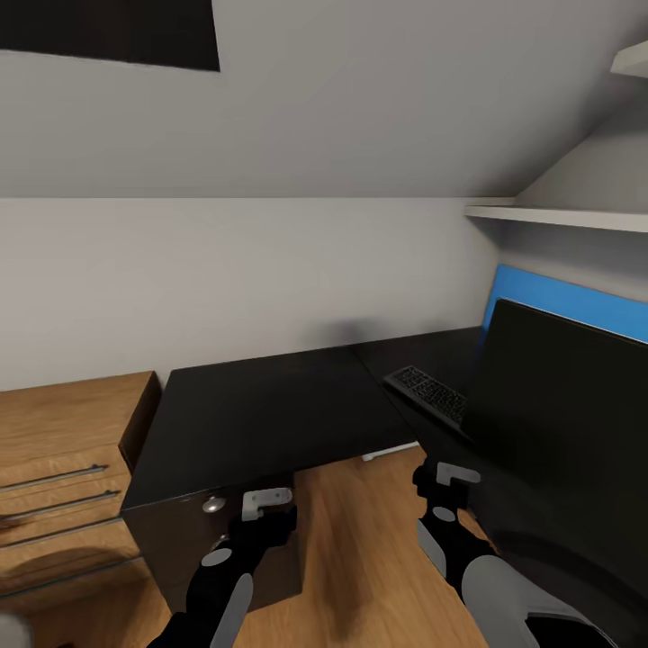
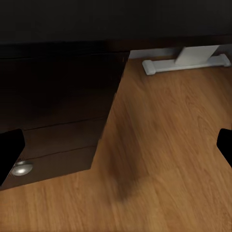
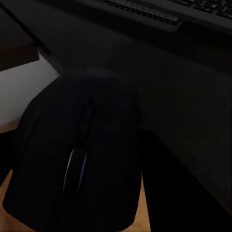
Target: In the bedroom, organize the workspace by keeping the computer under the desk, ensuring the monitor is on the desk, placing the keyboard on the desk next to the monitor, placing the mouse on the desk next to the keyboard, moving the folder from the swivel chair onto the desk next to the mouse, stacking the notebook on top of the folder with the pen on top of the notebook, and positioning the swivel chair next to the desk.
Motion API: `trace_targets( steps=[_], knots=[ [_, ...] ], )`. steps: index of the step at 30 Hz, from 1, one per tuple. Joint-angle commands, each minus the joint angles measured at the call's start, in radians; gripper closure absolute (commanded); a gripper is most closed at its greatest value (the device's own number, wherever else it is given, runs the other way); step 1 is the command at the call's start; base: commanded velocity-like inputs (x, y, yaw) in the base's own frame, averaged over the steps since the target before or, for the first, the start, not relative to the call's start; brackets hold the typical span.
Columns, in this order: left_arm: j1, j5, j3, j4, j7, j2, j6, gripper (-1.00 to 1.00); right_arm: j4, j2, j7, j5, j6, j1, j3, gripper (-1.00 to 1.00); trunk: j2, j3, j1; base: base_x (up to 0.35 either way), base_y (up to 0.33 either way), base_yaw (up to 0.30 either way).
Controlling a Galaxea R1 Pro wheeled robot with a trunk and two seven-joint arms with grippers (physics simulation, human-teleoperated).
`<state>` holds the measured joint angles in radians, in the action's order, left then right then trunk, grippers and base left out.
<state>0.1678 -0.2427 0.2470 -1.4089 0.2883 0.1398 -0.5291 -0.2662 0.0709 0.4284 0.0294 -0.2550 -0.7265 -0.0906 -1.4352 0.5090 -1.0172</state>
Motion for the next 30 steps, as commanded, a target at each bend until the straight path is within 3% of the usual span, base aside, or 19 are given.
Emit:
trace_targets(
  steps=[1,9,17,25,30],
  knots=[
    [0.001,-0.010,0.002,-0.001,0.009,0.000,-0.003,-1.00,0.001,0.001,-0.002,0.000,-0.007,-0.001,-0.008,1.00,-0.001,0.001,0.000,0.000,0.000,0.254],
    [0.001,-0.010,0.002,-0.001,0.009,0.000,-0.003,-1.00,0.001,0.003,-0.015,0.000,-0.008,-0.001,-0.006,1.00,-0.001,0.001,0.000,0.000,0.000,0.273],
    [0.001,-0.010,0.002,-0.001,0.009,0.000,-0.003,-1.00,0.001,0.004,-0.017,0.001,-0.083,0.000,-0.006,1.00,-0.001,0.001,0.000,0.000,0.000,0.279],
    [0.001,-0.010,0.002,-0.001,0.009,0.000,-0.003,-1.00,-0.030,0.075,-0.012,0.006,-0.077,0.001,-0.005,1.00,-0.001,0.001,0.000,0.000,0.000,0.279],
    [0.001,-0.010,0.002,-0.001,0.009,0.000,-0.002,-1.00,-0.085,0.092,-0.008,0.003,0.057,0.001,-0.002,1.00,-0.001,0.001,0.000,0.000,0.000,0.279]
  ],
)
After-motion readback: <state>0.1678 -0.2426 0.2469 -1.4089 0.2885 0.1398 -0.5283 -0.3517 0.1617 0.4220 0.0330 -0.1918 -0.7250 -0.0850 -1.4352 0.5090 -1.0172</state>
